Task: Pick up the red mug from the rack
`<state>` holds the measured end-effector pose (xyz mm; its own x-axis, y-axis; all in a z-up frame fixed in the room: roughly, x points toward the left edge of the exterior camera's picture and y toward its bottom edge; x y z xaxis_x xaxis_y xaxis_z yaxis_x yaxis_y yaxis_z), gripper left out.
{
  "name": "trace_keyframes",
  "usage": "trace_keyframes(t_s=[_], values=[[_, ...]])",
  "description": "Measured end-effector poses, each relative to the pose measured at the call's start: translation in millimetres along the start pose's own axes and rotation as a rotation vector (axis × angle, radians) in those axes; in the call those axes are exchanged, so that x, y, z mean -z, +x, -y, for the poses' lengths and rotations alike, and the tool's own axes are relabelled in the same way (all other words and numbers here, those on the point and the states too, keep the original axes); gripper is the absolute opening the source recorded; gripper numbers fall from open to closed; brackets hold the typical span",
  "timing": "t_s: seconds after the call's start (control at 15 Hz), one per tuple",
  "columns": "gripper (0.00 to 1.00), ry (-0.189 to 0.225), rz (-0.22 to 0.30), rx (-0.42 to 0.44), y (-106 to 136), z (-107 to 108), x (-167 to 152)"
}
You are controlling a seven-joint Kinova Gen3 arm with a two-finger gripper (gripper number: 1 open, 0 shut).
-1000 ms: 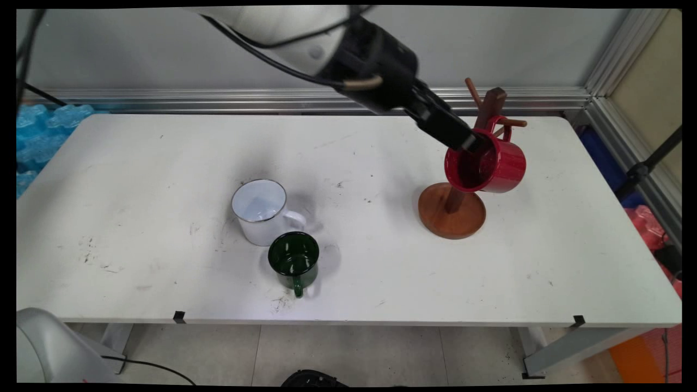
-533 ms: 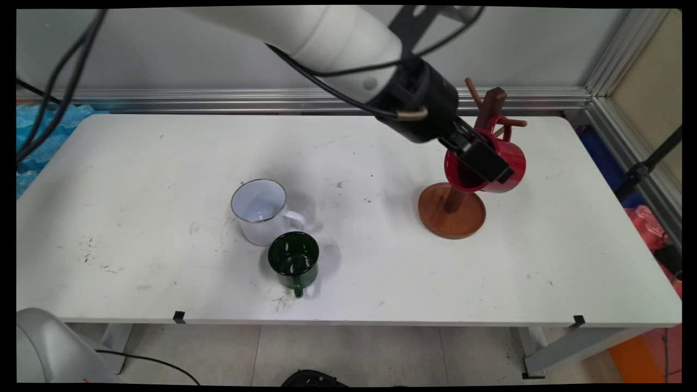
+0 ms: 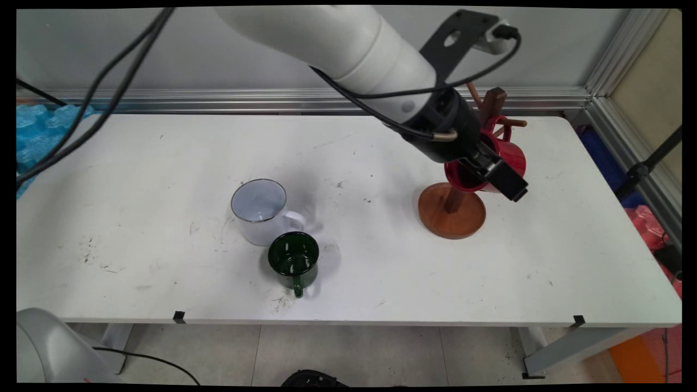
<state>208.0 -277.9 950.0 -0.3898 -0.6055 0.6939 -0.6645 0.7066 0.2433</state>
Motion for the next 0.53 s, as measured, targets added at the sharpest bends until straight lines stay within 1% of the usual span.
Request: trace_keyframes(t_s=[0.53], values=[[1.0,0.025,0.025,0.033,6,-2,-25]])
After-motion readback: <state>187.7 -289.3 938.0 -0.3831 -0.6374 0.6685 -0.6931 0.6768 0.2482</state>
